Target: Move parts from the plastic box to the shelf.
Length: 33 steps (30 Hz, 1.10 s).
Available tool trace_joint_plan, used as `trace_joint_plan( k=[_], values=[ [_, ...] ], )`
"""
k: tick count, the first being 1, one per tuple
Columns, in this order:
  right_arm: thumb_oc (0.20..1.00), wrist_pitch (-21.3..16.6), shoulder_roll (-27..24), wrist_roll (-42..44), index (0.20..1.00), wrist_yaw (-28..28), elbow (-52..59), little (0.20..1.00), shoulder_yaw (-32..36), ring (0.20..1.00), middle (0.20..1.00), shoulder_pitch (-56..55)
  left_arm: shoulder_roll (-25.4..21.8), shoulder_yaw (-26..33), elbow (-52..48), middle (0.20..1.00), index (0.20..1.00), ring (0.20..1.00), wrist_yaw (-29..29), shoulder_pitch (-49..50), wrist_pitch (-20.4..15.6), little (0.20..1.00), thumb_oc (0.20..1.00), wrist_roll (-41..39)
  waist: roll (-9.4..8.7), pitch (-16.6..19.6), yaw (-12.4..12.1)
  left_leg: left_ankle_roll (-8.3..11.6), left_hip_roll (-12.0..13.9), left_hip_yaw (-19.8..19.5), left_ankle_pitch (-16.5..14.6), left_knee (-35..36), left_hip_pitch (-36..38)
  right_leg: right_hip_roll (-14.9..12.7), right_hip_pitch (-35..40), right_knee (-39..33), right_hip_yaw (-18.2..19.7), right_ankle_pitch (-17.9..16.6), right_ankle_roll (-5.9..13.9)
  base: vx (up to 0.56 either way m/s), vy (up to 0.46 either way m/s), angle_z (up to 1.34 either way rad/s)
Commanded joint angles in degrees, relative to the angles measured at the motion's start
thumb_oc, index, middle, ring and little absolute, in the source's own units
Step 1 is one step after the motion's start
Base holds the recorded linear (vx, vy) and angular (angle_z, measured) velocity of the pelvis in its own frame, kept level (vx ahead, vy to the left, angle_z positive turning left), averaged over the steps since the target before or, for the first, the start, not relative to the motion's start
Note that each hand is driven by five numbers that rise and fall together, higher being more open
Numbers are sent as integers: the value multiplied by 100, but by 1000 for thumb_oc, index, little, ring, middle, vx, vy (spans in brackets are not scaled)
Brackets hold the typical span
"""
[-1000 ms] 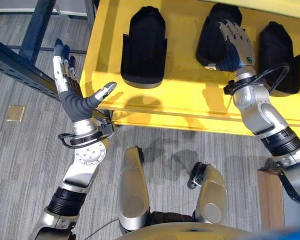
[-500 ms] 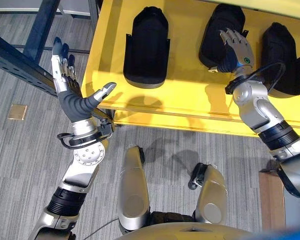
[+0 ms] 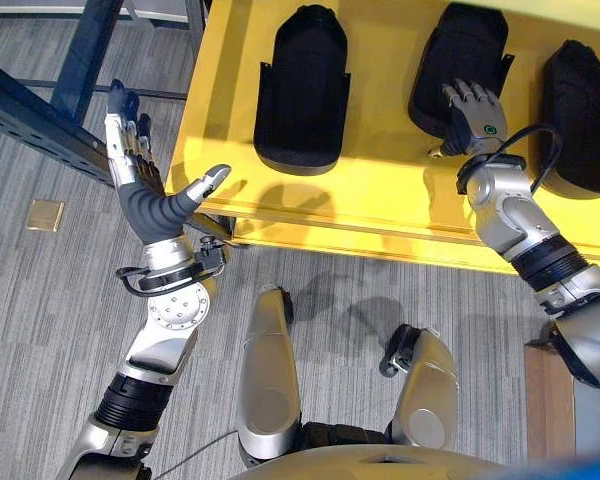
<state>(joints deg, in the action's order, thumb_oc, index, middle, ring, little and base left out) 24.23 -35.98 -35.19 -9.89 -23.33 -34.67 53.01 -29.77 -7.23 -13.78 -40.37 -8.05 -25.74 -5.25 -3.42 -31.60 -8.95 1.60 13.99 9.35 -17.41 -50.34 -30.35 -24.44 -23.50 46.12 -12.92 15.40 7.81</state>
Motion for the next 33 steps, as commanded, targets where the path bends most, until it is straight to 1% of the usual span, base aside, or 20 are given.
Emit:
trace_joint_plan(
  k=[1,3,5,7,10,13,14,15,16,22,25,30,33],
  values=[
    [1000,103,33,-218,1000,-107,-219,1000,-84,1000,1000,502,-41,-19,-322,1000,1000,1000,-73,-94,-382,1000,1000,-15,193,181,-155,-371,35,238,-508,104,432,-67,-242,478,-659,0,-389,0,0,0],
    [1000,103,82,-264,1000,7,-431,1000,-179,1000,1000,513,-53,-13,-288,1000,1000,1000,-76,-81,-416,1000,1000,-52,212,181,-185,-368,26,221,-506,104,429,-86,-237,506,-661,21,-398,0,0,0],
    [1000,87,127,-339,1000,12,-622,1000,-287,1000,1000,520,-54,-29,-259,1000,1000,1000,-64,-87,-409,1000,1000,-85,224,181,-199,-361,29,222,-494,124,443,-99,-231,513,-663,27,-398,0,0,0],
    [1000,145,189,-365,1000,45,-882,1000,-433,1000,1000,527,-50,-63,-197,1000,1000,1000,-49,-95,-472,1000,1000,-105,240,181,-221,-362,30,230,-494,132,450,-109,-213,539,-675,58,-415,0,0,0],
    [1000,135,229,-470,1000,125,-1233,1000,-594,1000,1000,583,-49,-111,-135,1000,1000,1000,-30,-96,-521,1000,1000,-149,272,181,-243,-340,23,237,-472,172,488,-130,-194,546,-680,66,-417,7,6,1],
    [1000,166,237,-390,1000,243,-1443,1000,-750,1000,1000,649,-57,-139,-84,1000,1000,1000,-50,-114,-564,1000,1000,-150,286,181,-258,-328,33,243,-451,212,502,-143,-188,530,-677,64,-410,14,18,6],
    [674,180,231,-346,674,268,-1473,674,-786,674,674,659,-63,-142,-74,1000,1000,1000,-66,-114,-575,1000,1000,-148,288,181,-258,-327,38,246,-449,220,504,-145,-187,530,-675,68,-411,6,17,7],
    [307,169,198,-249,307,340,-1506,307,-839,307,307,657,-76,-138,-62,1000,1000,1000,-85,-105,-594,1000,1000,-155,286,181,-259,-329,42,253,-450,229,516,-147,-174,541,-678,85,-418,10,17,3],
    [200,129,174,-251,200,437,-1540,200,-863,200,200,653,-90,-126,-60,1000,1000,1000,-93,-89,-596,1000,1000,-154,278,181,-258,-315,52,251,-440,244,526,-146,-166,536,-677,83,-413,0,0,0],
    [200,-45,90,-221,200,553,-1505,200,-989,200,200,595,-116,-131,-12,1000,1000,1000,-150,-73,-648,1000,1000,-129,256,181,-243,-311,75,270,-432,280,553,-133,-142,528,-673,100,-413,0,0,0],
    [200,-55,22,-257,200,633,-1370,200,-1057,200,200,560,-157,-153,-31,1000,1000,1000,-202,-62,-652,1000,1000,-126,243,181,-225,-309,80,282,-422,318,577,-109,-116,494,-660,106,-415,0,0,0],
    [200,-101,47,-189,200,580,-1394,200,-1105,200,200,555,-145,-206,-37,1000,1000,1000,-231,-95,-618,1000,1000,-89,252,181,-217,-310,71,289,-415,339,587,-95,-115,489,-651,110,-422,0,0,0],
    [200,-236,105,-205,200,497,-1445,200,-1131,200,200,540,-151,-239,-23,1000,1000,1000,-260,-101,-657,1000,1000,-88,266,181,-220,-299,65,282,-404,350,591,-90,-106,482,-648,108,-419,0,0,0]
  ],
)
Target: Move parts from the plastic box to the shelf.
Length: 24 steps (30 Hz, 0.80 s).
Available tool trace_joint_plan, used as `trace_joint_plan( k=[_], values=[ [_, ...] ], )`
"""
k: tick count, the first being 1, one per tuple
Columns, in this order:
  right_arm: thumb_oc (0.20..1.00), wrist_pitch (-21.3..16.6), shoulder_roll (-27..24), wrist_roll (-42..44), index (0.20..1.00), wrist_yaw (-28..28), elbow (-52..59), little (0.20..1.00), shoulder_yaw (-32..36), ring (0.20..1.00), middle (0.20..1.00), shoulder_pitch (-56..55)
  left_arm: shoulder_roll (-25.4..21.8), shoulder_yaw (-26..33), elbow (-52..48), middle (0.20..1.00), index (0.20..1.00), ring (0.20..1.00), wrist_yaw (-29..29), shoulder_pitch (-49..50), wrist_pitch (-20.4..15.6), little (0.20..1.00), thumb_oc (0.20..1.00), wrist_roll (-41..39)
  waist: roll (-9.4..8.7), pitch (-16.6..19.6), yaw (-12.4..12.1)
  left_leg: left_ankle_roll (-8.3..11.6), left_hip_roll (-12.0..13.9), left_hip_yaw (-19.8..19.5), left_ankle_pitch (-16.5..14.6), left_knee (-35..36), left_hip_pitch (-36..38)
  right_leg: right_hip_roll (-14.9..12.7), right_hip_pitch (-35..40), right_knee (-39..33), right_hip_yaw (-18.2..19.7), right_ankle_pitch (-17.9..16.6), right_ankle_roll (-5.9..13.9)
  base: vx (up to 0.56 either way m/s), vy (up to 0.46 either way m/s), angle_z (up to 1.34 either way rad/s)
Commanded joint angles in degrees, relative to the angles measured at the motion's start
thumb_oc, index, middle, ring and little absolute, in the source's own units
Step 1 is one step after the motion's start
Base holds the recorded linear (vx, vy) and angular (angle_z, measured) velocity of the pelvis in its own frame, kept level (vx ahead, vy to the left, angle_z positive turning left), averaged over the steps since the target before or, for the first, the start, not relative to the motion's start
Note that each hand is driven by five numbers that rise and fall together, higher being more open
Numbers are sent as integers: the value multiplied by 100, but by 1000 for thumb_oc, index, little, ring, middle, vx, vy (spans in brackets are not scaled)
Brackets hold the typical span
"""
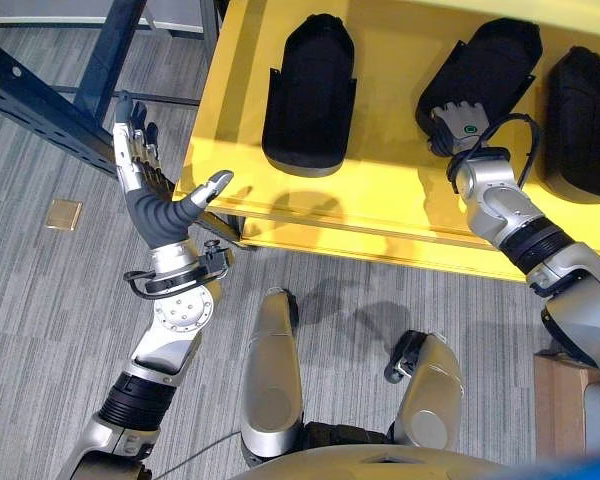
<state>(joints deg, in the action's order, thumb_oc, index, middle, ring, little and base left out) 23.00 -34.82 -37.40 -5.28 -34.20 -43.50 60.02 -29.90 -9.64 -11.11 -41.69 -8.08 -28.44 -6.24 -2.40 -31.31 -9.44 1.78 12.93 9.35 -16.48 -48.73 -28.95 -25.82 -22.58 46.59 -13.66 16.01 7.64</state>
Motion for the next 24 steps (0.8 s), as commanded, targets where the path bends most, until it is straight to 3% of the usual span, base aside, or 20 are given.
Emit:
trace_joint_plan(
  k=[1,5,8,19,24],
  values=[
    [200,-181,-2,15,200,37,-391,200,-251,200,200,-152,-141,-2,-283,1000,1000,1000,-126,-100,-393,1000,1000,4,169,152,-174,-317,174,282,-495,196,457,46,-193,433,-574,49,-404,0,0,0],
    [200,-422,34,-48,200,27,-455,200,-335,200,200,-92,-149,-53,-233,1000,1000,1000,-164,-141,-434,1000,1000,3,177,152,-179,-298,190,279,-475,211,458,45,-181,410,-569,46,-400,0,0,0],
    [200,-973,-6,-261,200,-15,-412,200,-490,200,200,-79,-169,-93,-138,1000,1000,1000,-134,-143,-529,1000,1000,-23,175,152,-182,-291,206,290,-488,199,470,26,-172,392,-568,40,-392,0,0,0],
    [200,-2047,-191,-715,200,-241,150,200,-1194,200,200,-61,-296,-285,106,1000,1000,1000,-461,-245,-734,1000,1000,126,111,152,-171,-284,270,277,-515,161,435,46,-182,378,-537,46,-363,0,-4,0],
    [200,-2009,-410,-497,200,-181,550,200,-1328,200,200,-257,-384,-313,208,1000,1000,1000,-616,-202,-852,1000,1000,223,33,152,-129,-285,327,287,-516,170,454,73,-146,324,-542,30,-348,0,-18,-1]
  ],
)
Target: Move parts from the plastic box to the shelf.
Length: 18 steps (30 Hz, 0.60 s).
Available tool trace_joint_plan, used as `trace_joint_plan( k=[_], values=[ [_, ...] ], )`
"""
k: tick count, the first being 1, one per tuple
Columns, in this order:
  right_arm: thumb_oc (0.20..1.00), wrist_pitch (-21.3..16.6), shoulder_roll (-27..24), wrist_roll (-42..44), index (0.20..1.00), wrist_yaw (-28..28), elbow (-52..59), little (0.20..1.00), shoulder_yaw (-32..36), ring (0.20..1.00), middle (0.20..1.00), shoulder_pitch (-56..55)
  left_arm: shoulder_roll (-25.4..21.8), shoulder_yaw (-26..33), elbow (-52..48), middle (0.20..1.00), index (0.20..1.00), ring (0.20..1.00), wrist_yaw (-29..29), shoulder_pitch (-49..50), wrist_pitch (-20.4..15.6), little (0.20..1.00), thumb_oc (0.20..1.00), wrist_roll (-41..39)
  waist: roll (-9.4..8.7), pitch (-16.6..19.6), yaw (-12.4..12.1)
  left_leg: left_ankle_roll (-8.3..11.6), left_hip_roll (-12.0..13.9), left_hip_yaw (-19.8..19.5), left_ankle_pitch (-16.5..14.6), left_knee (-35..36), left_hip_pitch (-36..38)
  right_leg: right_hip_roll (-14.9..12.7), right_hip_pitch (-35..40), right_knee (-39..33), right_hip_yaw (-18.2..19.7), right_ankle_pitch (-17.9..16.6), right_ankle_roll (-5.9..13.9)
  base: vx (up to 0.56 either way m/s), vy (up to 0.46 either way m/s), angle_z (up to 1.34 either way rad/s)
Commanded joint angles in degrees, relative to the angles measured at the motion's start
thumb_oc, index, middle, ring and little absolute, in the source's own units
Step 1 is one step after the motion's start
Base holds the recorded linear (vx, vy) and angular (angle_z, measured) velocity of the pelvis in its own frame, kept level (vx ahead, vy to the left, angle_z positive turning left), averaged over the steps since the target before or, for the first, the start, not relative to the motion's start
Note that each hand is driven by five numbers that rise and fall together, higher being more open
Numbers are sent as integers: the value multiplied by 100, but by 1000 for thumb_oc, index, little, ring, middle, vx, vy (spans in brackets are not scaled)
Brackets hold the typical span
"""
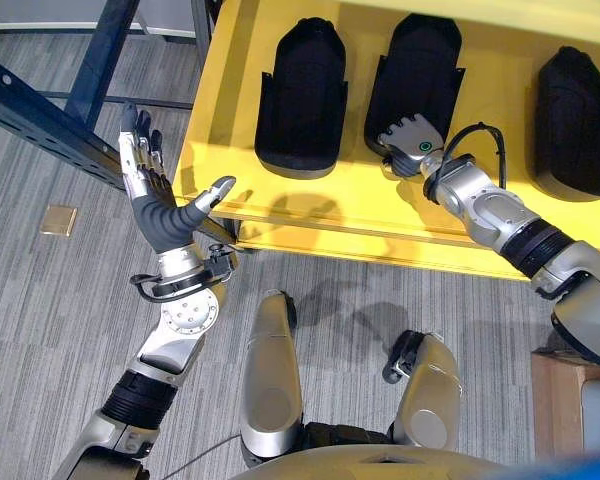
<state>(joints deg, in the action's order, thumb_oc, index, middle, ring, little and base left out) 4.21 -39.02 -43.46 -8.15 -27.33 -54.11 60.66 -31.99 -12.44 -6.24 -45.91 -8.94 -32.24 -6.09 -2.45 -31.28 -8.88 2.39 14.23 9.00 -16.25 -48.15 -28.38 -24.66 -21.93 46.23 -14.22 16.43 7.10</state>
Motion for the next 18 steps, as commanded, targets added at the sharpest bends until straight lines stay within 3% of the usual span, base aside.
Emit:
trace_joint_plan(
  k=[1,7,10,14,18],
  values=[
    [200,-121,-18,141,200,148,-117,200,-283,200,200,-340,-183,-36,-258,1000,1000,1000,-212,-113,-503,1000,1000,236,31,148,-180,-347,203,325,-537,122,410,-39,-200,349,-486,-13,-294,12,-7,-4],
    [200,315,-106,496,200,243,-76,200,-246,200,200,-575,-156,-93,-188,1000,1000,1000,-334,-154,-525,1000,1000,358,-11,148,-125,-336,259,338,-522,148,425,-20,-180,324,-479,-17,-292,1,-1,-1],
    [200,224,-217,560,200,208,-147,200,-147,200,200,-731,-137,-96,-151,1000,1000,1000,-416,-161,-494,1000,1000,465,-45,148,-85,-337,289,346,-531,140,418,-11,-168,299,-477,-23,-285,0,0,0],
    [200,471,-367,1029,200,95,7,200,54,200,200,-974,-122,-82,-184,1000,1000,1000,-474,-121,-474,1000,1000,524,-70,148,-15,-326,320,352,-506,172,403,11,-187,282,-461,-31,-279,0,0,0],
    [200,268,-547,1010,200,-107,74,200,267,200,200,-1207,-118,-15,-239,1000,1000,1000,-535,-62,-445,1000,1000,580,-100,148,50,-324,338,379,-517,182,412,51,-171,219,-436,-37,-280,0,0,0]
  ],
)
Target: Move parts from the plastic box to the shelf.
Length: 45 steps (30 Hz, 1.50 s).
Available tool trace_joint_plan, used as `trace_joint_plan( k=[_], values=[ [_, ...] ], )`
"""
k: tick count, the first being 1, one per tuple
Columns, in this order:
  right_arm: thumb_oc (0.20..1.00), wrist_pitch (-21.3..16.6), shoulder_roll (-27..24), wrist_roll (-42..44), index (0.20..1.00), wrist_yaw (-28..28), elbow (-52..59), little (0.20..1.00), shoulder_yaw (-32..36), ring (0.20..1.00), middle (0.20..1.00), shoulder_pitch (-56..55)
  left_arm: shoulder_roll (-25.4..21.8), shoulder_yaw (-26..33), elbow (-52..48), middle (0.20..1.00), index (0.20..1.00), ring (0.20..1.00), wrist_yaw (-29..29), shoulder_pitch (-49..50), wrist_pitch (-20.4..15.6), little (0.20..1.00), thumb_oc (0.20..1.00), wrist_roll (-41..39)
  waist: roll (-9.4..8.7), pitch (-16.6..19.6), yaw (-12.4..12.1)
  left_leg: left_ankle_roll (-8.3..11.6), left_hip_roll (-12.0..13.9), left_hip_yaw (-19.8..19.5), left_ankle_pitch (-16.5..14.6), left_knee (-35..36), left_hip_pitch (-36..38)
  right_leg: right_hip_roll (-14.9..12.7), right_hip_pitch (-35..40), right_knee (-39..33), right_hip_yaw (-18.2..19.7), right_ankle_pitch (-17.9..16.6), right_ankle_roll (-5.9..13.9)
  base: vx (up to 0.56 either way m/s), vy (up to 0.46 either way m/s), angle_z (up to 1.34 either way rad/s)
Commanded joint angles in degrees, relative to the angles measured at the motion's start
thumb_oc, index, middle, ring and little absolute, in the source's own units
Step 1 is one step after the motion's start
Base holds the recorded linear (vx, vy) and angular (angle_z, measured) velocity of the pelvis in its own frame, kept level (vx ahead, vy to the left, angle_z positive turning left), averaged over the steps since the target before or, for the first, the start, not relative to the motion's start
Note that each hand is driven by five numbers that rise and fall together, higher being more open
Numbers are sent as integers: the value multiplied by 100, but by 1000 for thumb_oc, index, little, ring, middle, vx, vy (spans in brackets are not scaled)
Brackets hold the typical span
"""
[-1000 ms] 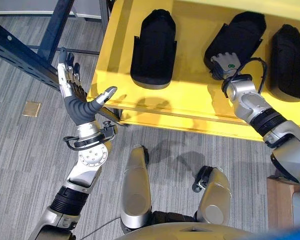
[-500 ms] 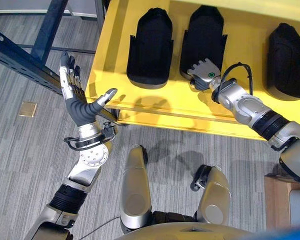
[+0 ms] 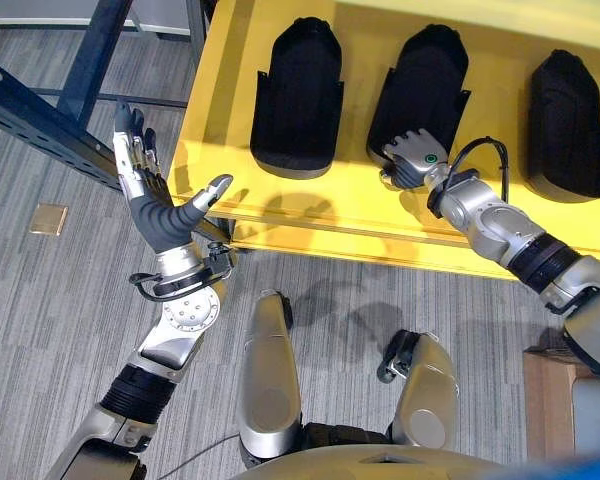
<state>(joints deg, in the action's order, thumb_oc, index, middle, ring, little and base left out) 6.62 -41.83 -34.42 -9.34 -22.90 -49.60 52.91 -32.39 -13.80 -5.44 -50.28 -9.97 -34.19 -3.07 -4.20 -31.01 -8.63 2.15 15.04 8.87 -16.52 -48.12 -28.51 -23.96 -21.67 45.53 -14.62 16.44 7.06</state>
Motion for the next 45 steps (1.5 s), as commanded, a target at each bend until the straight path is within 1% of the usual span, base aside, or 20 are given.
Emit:
trace_joint_plan(
  k=[1,4,8,10,14,17,21,24,26,30,31,32,33,37,39,45],
  values=[
    [200,-75,-297,88,200,6,-339,200,-135,200,200,-474,-84,124,-325,1000,1000,1000,-136,38,-233,1000,1000,289,66,122,46,-297,265,399,-493,176,427,-9,-193,280,-391,-35,-280,0,0,0],
    [200,-225,-351,-34,200,31,-159,200,-36,200,200,-599,-75,142,-325,1000,1000,1000,-131,55,-195,1000,1000,237,55,122,86,-304,268,418,-497,178,435,2,-190,276,-383,-34,-283,0,0,0],
    [200,-294,-455,-121,200,79,157,200,14,200,200,-689,-110,147,-351,1000,1000,1000,-205,45,-200,1000,1000,313,24,122,118,-292,288,431,-471,231,460,38,-154,223,-372,-44,-270,0,-15,-1],
    [200,-392,-507,-272,200,72,238,200,8,200,200,-696,-113,165,-364,1000,1000,1000,-208,54,-210,1000,1000,327,15,122,123,-277,290,435,-452,257,471,61,-133,190,-374,-47,-271,-2,-23,-6],
    [200,-638,-668,-513,200,89,382,200,-79,200,200,-570,-146,169,-384,1000,1000,1000,-132,38,-171,1000,1000,284,-2,122,118,-260,316,444,-420,285,481,80,-116,180,-406,-51,-277,2,-24,-3],
    [200,-992,-870,-808,200,-27,465,200,-252,200,200,-416,-201,157,-341,1000,1000,1000,-132,47,-212,1000,1000,306,-34,122,103,-248,341,454,-409,309,508,101,-77,143,-429,-59,-272,9,-43,-1],
    [200,-1213,-1056,-1014,200,-195,576,200,-550,200,200,-150,-269,124,-280,1000,1000,1000,-125,25,-267,1000,1000,301,-71,122,62,-237,366,468,-388,333,521,109,-55,35,-464,-132,-242,2,-37,-2],
    [200,-1227,-1077,-1188,200,-253,572,200,-649,200,200,-12,-283,105,-248,1000,1000,1000,-119,27,-329,1000,1000,309,-71,122,45,-242,385,454,-394,299,489,100,-89,37,-461,-160,-230,1,-12,0],
    [200,-1310,-1082,-1303,200,-340,469,200,-773,200,200,160,-296,80,-198,1000,1000,1000,-116,42,-400,1000,1000,347,-65,122,13,-257,385,452,-417,268,481,87,-104,72,-464,-147,-234,0,0,0],
    [200,-1382,-1055,-1401,200,-367,351,200,-864,200,200,295,-269,58,-127,1000,1000,1000,-84,48,-453,1000,1000,342,-47,122,-35,-286,337,412,-462,220,476,65,-86,194,-478,-61,-269,0,0,0],
    [200,-1378,-1058,-1334,200,-346,347,200,-863,200,200,294,-266,57,-126,1000,1000,1000,-66,60,-459,1000,1000,324,-43,122,-44,-291,327,399,-471,211,475,55,-81,217,-482,-45,-273,47,5,2],
    [200,-1207,-1066,-1126,200,-295,400,200,-880,200,200,260,-257,52,-136,1000,1000,1000,-26,85,-463,1000,1000,312,-35,122,-53,-288,310,378,-475,193,472,31,-87,263,-487,-34,-266,48,7,3],
    [200,-1181,-1067,-1096,200,-296,398,200,-874,200,200,249,-249,49,-136,1000,1000,1000,-21,97,-477,1000,1000,318,-30,122,-54,-289,306,373,-482,187,477,25,-82,267,-482,-29,-267,41,9,3],
    [200,-1217,-1042,-1104,200,-459,382,200,-856,200,200,256,-208,23,-110,1000,1000,1000,-46,114,-510,1000,1000,362,-10,122,-53,-290,292,368,-499,165,477,9,-87,280,-472,-24,-265,6,3,1],
    [200,-1119,-982,-1173,200,-465,376,200,-817,200,200,249,-200,24,-138,1000,1000,1000,1,126,-499,1000,1000,335,23,122,-52,-288,283,369,-513,146,472,-17,-102,306,-455,-15,-258,16,11,0],
    [200,-1174,-960,-1347,200,-618,249,200,-778,200,200,303,-173,14,-180,1000,1000,1000,-11,146,-500,1000,1000,304,79,122,-64,-282,255,366,-511,143,480,-62,-108,333,-454,-8,-248,8,6,1]
  ],
)
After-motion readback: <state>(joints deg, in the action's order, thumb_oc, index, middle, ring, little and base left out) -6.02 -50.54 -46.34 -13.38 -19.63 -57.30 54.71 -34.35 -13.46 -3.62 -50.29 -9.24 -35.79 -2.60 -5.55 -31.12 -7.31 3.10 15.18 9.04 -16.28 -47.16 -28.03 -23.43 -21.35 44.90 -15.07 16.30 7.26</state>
